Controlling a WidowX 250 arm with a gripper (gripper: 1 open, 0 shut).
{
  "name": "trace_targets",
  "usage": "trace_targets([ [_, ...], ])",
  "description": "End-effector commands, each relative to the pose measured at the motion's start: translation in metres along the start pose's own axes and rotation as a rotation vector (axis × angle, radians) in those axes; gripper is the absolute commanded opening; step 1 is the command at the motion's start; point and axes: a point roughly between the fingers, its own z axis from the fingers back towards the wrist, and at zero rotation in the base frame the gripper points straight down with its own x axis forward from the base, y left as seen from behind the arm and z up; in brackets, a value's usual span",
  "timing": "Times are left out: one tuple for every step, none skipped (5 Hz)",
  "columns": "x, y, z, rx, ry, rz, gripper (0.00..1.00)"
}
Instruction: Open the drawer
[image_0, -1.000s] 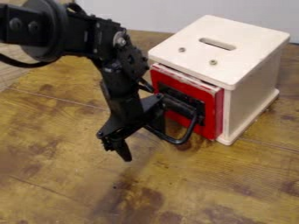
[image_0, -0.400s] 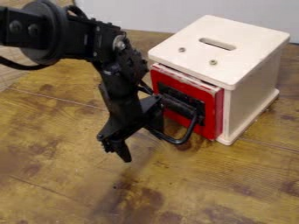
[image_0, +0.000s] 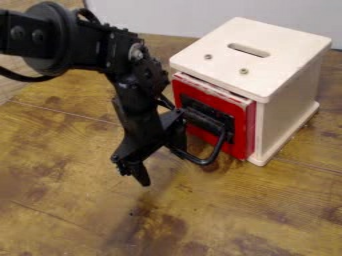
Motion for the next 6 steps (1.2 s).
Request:
trace_targets([
  [0.0039, -0.0060, 0.0176, -0.042, -0.036, -0.007, 1.00],
  [0.0044, -0.0064, 0.0188, -0.041, -0.042, 0.003, 1.00],
  [0.0048, -0.0066, 0.0193, -0.041, -0.047, 0.014, 1.00],
  [0.0053, -0.0069, 0.0204, -0.040, -0.053, 0.025, 1.00],
  [0.0057, -0.0072, 0.0209, -0.039, -0.058, 0.035, 1.00],
  [0.0062, -0.0077, 0.0214, -0.039, -0.063, 0.046, 1.00],
])
